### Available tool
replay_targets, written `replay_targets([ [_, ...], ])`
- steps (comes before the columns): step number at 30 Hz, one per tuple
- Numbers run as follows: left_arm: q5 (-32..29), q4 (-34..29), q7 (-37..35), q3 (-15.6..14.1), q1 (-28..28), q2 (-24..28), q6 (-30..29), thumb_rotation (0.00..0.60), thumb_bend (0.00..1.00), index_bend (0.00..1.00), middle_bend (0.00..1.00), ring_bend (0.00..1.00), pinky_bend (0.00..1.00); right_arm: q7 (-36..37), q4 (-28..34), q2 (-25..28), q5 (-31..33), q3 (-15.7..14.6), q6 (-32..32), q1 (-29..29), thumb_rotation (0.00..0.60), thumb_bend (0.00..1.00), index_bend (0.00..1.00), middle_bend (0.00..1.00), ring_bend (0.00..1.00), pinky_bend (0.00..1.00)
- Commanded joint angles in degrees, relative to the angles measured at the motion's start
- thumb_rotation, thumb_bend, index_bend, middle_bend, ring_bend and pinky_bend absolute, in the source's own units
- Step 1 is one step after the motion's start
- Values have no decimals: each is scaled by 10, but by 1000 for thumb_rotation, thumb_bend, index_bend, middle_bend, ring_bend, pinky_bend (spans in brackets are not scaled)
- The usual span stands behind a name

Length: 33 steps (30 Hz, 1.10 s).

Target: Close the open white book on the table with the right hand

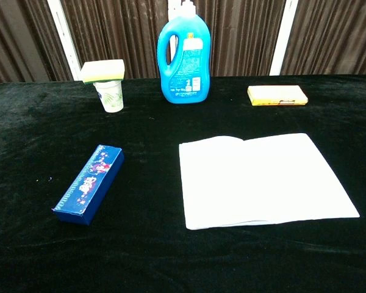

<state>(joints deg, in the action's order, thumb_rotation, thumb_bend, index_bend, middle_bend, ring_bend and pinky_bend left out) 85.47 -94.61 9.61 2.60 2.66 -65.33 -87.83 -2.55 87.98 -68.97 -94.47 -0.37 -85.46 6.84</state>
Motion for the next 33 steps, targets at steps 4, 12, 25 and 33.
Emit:
replay_targets([
  [4, -1, -2, 1, 2, 3, 0, 3, 600, 114, 0, 0, 0, 0, 0, -2, 0, 2, -1, -1, -2, 600, 169, 0, 0, 0, 0],
  [12, -3, -4, -3, 5, 8, 3, 7, 600, 115, 0, 0, 0, 0, 4, -6, -3, -1, -3, 7, 1, 600, 169, 0, 0, 0, 0],
  [25, -12, -4, -5, 8, 8, 4, 7, 600, 115, 0, 0, 0, 0, 92, -6, -22, -42, 5, 118, 104, 600, 148, 0, 0, 0, 0],
  [33, -20, -2, -4, 10, 8, 3, 9, 600, 115, 0, 0, 0, 0, 79, -7, -81, -27, 9, 206, 161, 600, 135, 0, 0, 0, 0],
])
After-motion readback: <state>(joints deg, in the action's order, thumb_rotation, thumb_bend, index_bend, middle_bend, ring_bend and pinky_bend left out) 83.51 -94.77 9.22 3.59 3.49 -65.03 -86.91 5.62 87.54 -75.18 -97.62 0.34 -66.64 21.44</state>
